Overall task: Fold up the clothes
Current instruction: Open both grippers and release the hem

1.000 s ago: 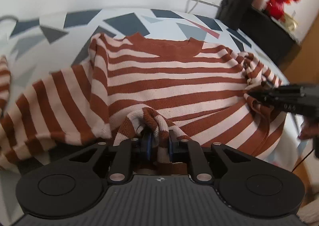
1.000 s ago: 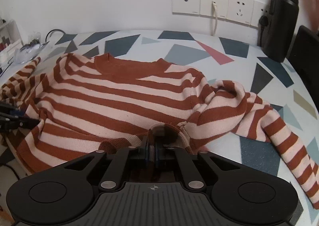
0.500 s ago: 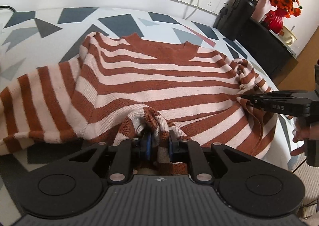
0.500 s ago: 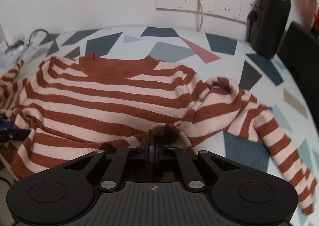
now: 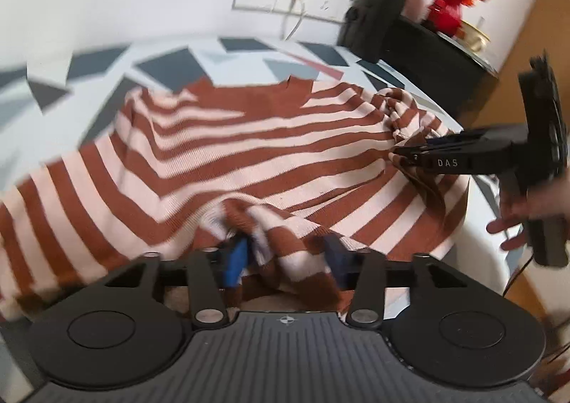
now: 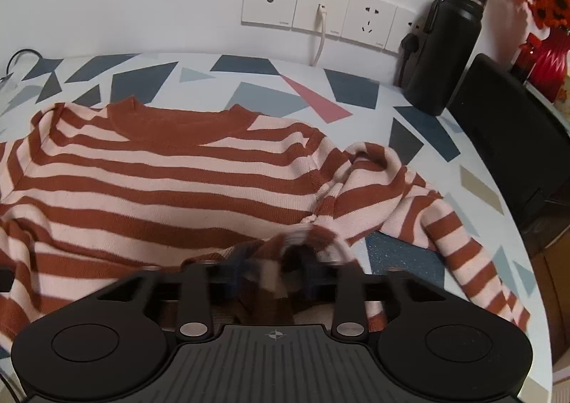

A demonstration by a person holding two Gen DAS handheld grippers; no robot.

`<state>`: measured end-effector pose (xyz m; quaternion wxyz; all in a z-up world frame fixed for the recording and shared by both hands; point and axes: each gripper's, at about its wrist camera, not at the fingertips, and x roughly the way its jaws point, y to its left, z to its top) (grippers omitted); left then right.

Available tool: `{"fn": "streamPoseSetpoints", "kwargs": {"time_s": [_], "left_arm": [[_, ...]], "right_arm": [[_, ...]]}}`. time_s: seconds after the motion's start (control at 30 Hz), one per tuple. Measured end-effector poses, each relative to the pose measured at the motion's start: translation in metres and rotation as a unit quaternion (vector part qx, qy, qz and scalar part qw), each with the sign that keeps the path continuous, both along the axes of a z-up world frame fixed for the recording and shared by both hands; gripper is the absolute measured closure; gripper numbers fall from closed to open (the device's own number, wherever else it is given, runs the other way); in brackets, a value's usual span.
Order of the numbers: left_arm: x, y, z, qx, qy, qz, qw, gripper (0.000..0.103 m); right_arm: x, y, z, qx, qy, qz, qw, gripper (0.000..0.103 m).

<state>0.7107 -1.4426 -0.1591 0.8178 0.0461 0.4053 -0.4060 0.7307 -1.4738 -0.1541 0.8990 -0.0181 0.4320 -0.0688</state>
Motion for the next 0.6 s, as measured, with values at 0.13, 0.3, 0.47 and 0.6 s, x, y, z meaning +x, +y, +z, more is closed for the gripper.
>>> {"fn": "streamPoseSetpoints", "kwargs": {"time_s": [0.13,0.3,0.47,0.6], "left_arm": [[-0.003,0.003,0.014,-0.018,-0.008,0.023,0.9996,0.012],[-0.002,0.002,0.031,-0.058,-0.01,0.005,0.9982,0.01],[0.006,0.015,0.062,-0.072,-0.065,0.03,0.9948,0.002],[0.031,0.036,0.088,-0.052,-0.098,0.07,0.9913,0.002]], "right_arm": [[-0.004,-0.004,0.015,0.036,0.005,-0.018,0.999,0.001],[-0.007,-0.013,0.036,0.09,0.012,-0.051,0.995,0.001],[-0.011,-0.029,0.082,0.099,-0.025,-0.1,0.99,0.001],[0.001,-0.032,0.133,0.04,-0.045,-0.112,0.992,0.001]]}}
